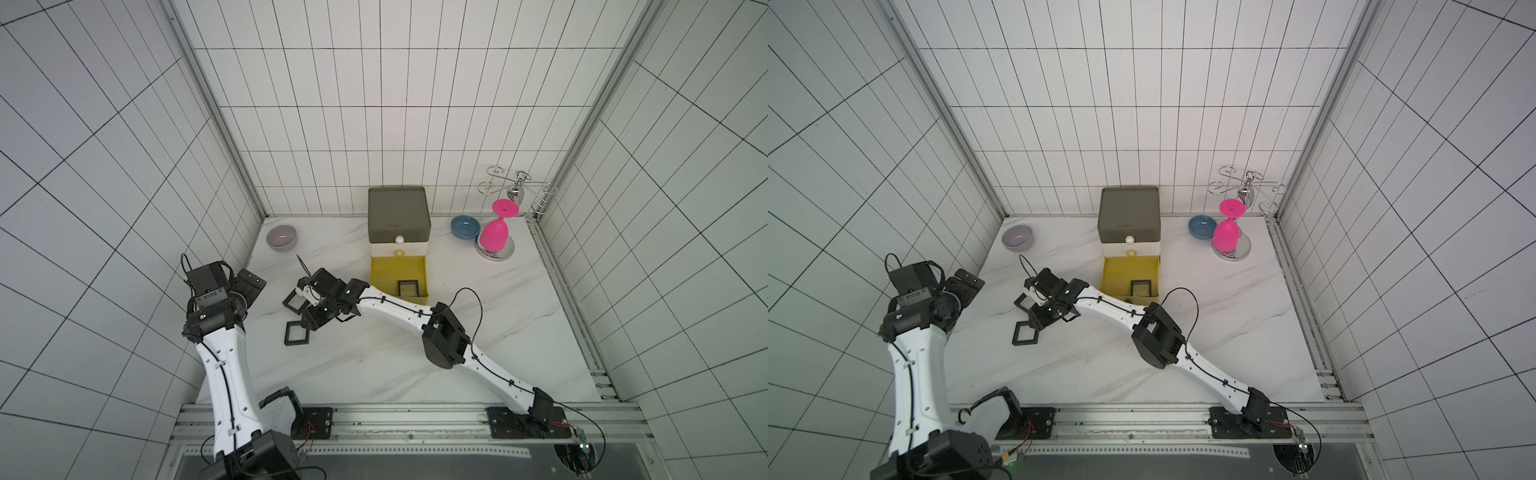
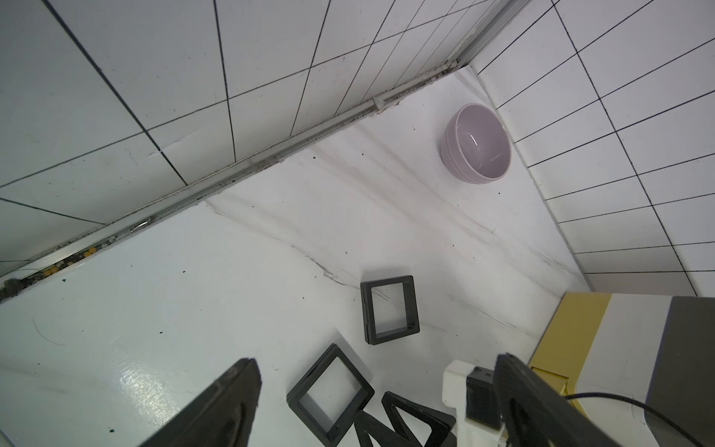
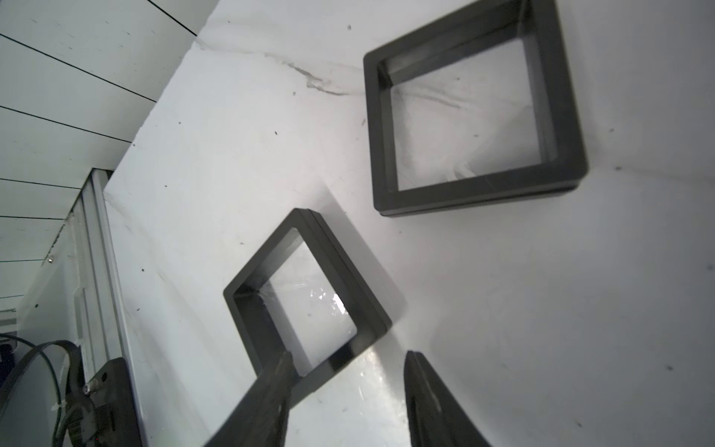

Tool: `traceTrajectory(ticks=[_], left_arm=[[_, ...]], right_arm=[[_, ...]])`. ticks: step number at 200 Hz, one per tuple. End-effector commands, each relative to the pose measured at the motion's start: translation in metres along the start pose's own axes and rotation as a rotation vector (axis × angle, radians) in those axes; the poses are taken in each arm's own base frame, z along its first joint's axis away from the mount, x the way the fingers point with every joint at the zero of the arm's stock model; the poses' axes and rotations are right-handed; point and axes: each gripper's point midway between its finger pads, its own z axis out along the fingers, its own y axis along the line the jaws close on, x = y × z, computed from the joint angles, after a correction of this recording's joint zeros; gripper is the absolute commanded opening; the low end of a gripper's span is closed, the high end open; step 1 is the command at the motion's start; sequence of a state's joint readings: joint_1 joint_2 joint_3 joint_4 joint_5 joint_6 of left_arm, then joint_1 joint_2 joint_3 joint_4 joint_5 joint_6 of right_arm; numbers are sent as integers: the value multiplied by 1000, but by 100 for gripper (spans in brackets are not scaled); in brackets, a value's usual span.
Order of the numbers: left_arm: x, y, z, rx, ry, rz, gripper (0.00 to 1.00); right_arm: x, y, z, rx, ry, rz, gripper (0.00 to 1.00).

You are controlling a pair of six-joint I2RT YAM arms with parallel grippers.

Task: Place the brooch boxes into the drawer by color
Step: Pick up the brooch box from the center of the board.

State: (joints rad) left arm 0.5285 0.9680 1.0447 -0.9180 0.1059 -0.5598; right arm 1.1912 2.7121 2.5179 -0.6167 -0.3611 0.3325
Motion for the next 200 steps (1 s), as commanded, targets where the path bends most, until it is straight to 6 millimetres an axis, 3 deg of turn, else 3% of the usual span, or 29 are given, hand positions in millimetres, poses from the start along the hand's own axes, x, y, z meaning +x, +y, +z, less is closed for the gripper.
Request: traceTrajectory(ticks=[1,67,143,169,200], left_arm=[[-13,-11,-18,29,-40,30,98],[-13,-14,-18,44,-34,20,98],[-14,-21,-12,-28,-32,105,98],[-13,-23,-13,-30,-40,110,98],[-9,-21,-13,-24,-39,109,98]], right_arm=[[8,-8,12,37,13,-19,51],[1,-12,14,62,-15,-23,50],[-14,8,25,13,-97,-1,46],[-5,2,32,41,-75,8,40],[6,-13,26,126,-42,-1,25]])
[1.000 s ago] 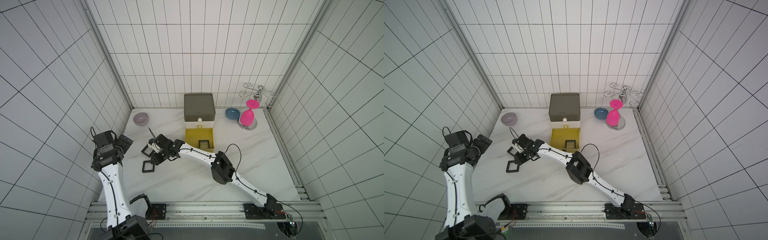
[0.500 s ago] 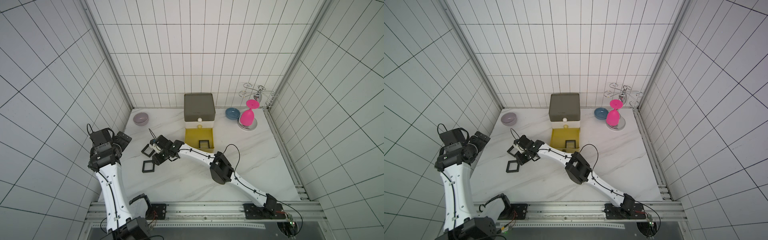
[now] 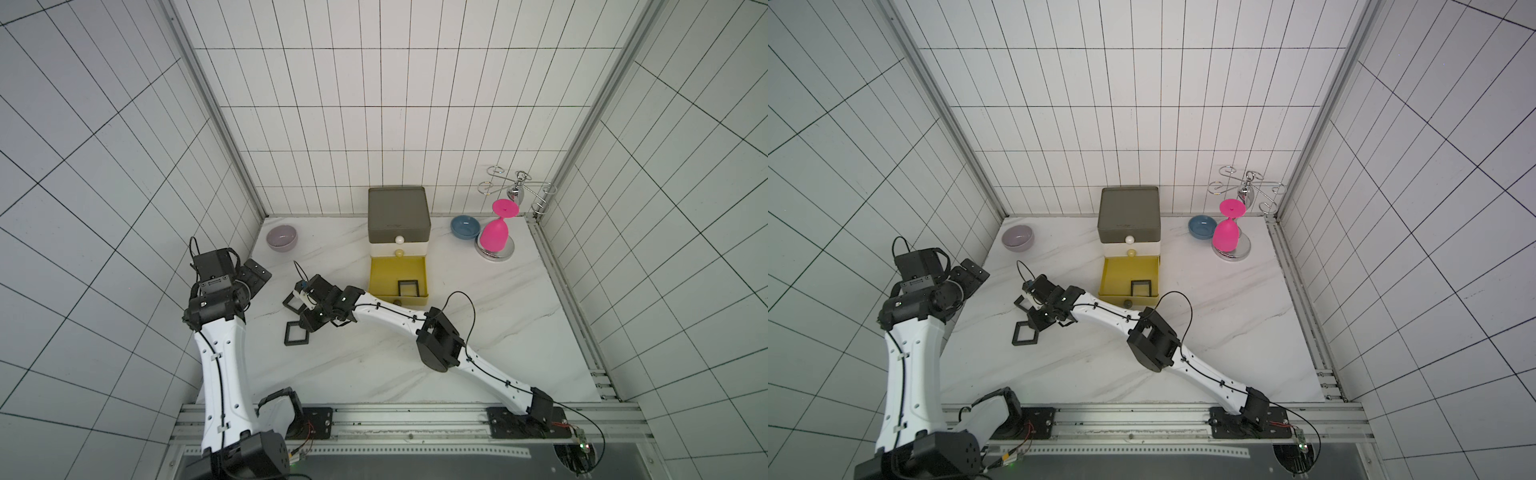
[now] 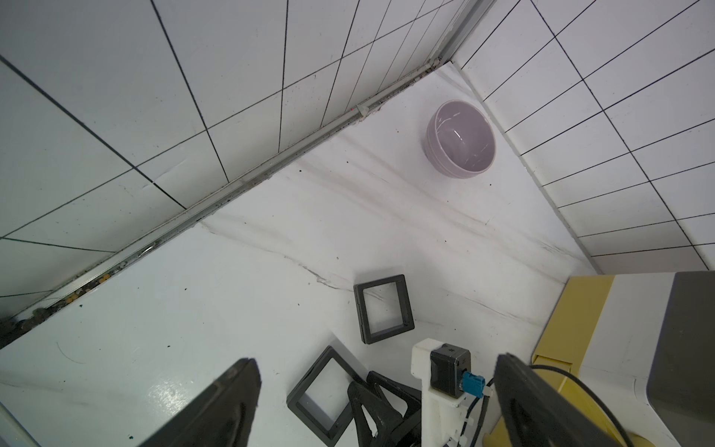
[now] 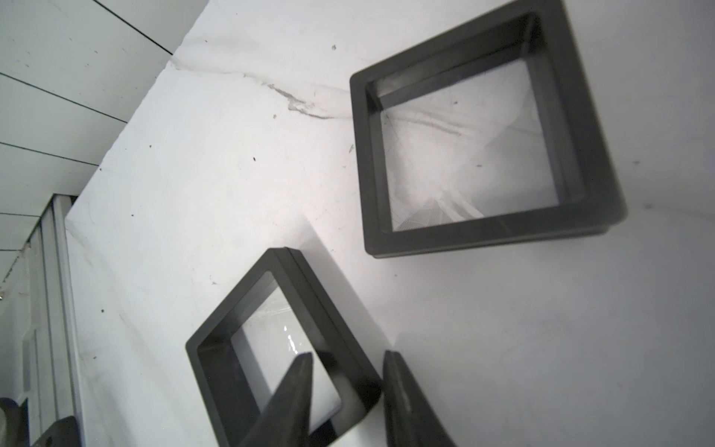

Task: Place the brooch boxes into the drawer by color
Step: Pick up the brooch box from the center of the board.

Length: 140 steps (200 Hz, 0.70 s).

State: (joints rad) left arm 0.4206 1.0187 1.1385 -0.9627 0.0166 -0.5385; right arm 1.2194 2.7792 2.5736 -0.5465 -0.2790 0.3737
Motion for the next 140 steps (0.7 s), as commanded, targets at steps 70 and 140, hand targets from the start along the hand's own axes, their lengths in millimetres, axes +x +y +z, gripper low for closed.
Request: traceTrajectory(ticks=[70,140], left_arm=[[-1,4,-15,0,-47,8,98],[2,0,-22,40,-46,-2,98]], right_arm=[[39,-66,-39,270,96,26,4],[37,-68,-132,330,-24,14,0]])
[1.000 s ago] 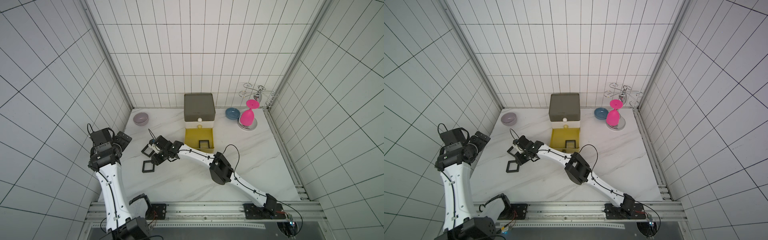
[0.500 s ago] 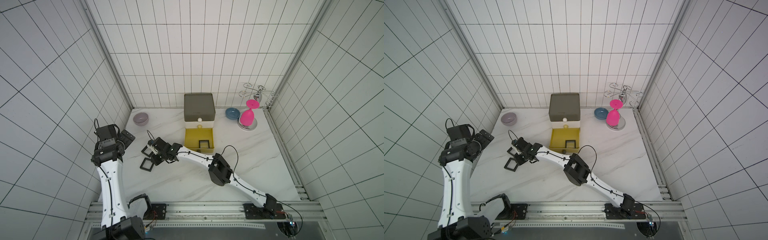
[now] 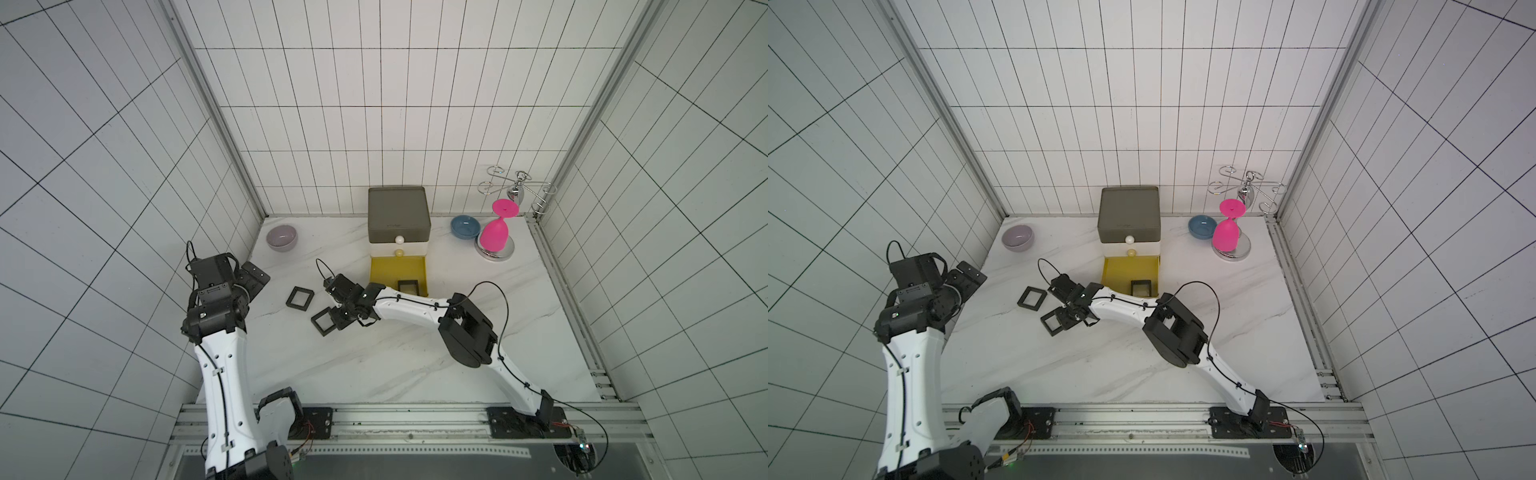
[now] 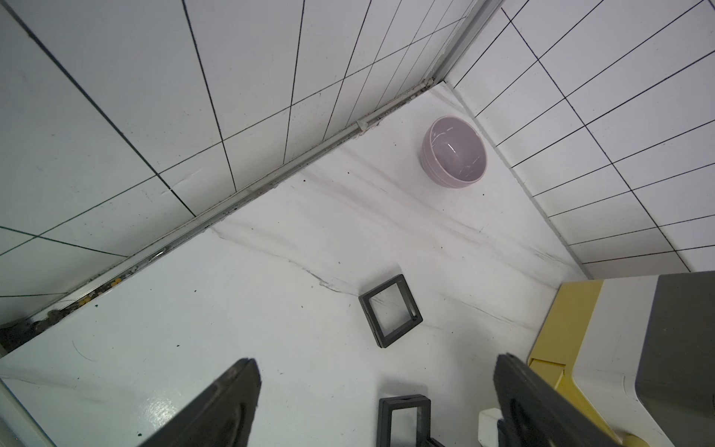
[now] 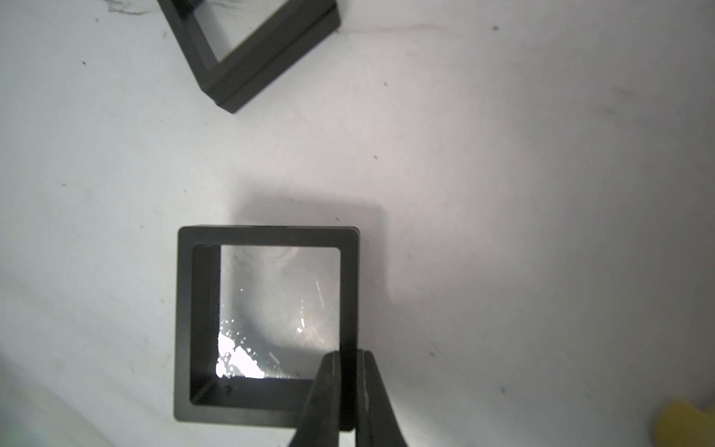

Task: Place the brooch boxes into the drawer by color
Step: Pick up the brooch box from the center of the board, then place the brooch box in the drawer.

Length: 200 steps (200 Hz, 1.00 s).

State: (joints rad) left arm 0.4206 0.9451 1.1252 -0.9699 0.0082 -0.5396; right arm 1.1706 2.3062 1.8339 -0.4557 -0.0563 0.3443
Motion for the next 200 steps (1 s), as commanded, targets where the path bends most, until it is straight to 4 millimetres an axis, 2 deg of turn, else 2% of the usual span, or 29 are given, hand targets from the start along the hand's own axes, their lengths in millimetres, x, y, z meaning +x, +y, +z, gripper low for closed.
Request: traceTrajectory(ticks=[1,25,50,69,91,108,131,159,200], left_arm=[[3,-1,-4,19,5,-2,98],[11,2,-4,23,31,7,98],[23,0,5,52,73,14,98],[33,-3,18,72,129,23,98],[36,-8,31,95,164,40,98],[38,-13,40,119,185,33,98],[42,-14,52,128,210,7,98],[48,-17,61,136,251,-8,98],[53,-13,64,127,249,3,98]], right_arm=[[-16,-10,-45,33,-103,-2,0],[-27,-19,-97,18,-204,42,0],[-33,-40,-147,44,-285,98,0],[-32,-68,-176,84,-318,174,0],[-22,-109,-196,167,-329,272,0],[-13,-136,-199,220,-319,322,0],[-8,-155,-197,263,-304,366,0],[-8,-163,-177,280,-269,380,0],[-11,-167,-135,277,-224,412,0]])
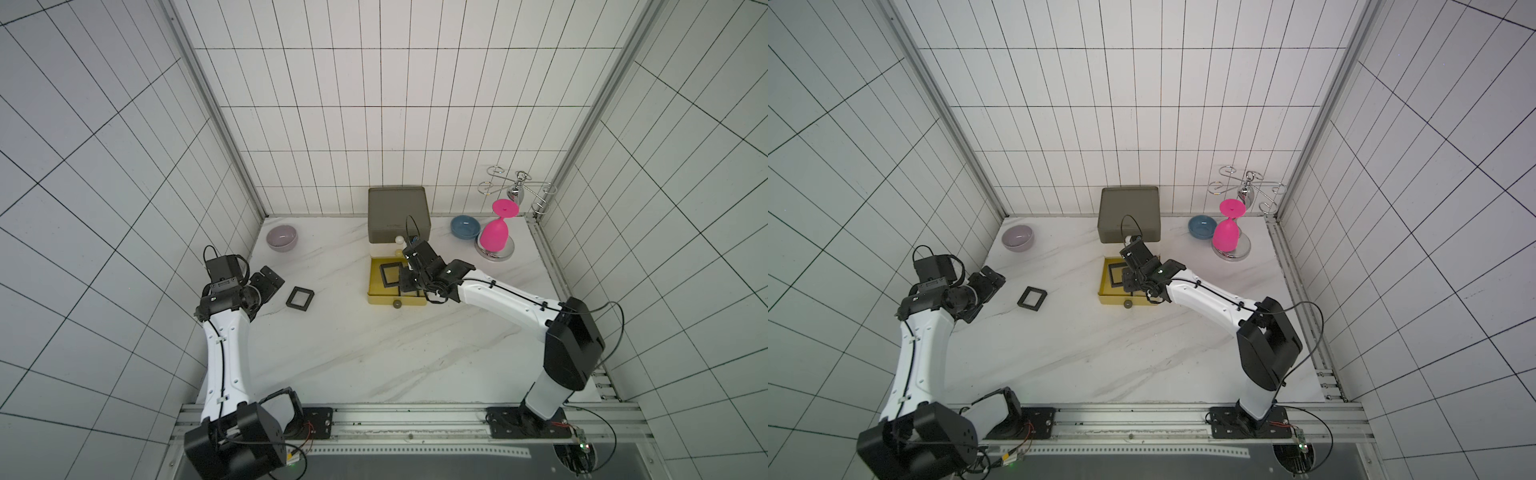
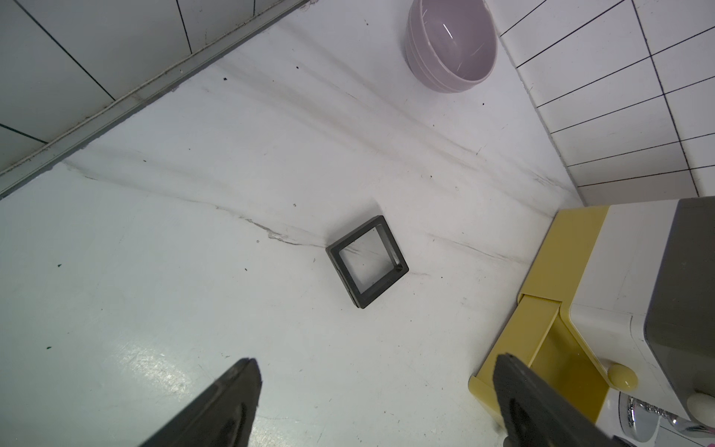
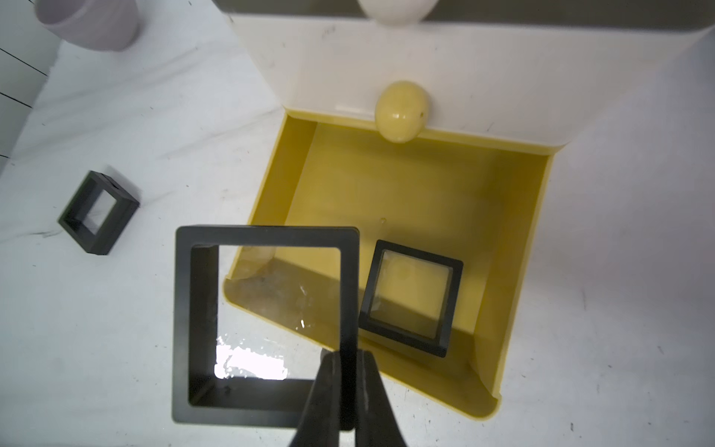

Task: Place the brooch boxes into the drawer by color
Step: Place the brooch box in the drawer.

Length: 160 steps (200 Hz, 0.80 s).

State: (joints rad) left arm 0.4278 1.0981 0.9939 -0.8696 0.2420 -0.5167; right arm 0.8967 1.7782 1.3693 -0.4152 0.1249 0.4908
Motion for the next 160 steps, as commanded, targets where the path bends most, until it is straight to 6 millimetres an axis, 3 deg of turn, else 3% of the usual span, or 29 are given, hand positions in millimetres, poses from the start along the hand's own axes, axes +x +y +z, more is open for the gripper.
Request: traceTrajectory(ticks=[1,37,87,116,160], left_arm=[[-3,-4,0,27,-25,13,98],[-3,-3,2,22,-24,16,98],[2,3,5,7,-22,14,98],[3,6,8,-2,-16,5,98],[1,6,6,-13,-22,0,98]], right_arm=[[-8,6,17,7,-3,36,0],[-11,16,43,-8,12,55,0],[-9,18,55,-12,24,60,0],[-3,20,66,-18,42,68,10],[1,21,80,-18,60,69,17]])
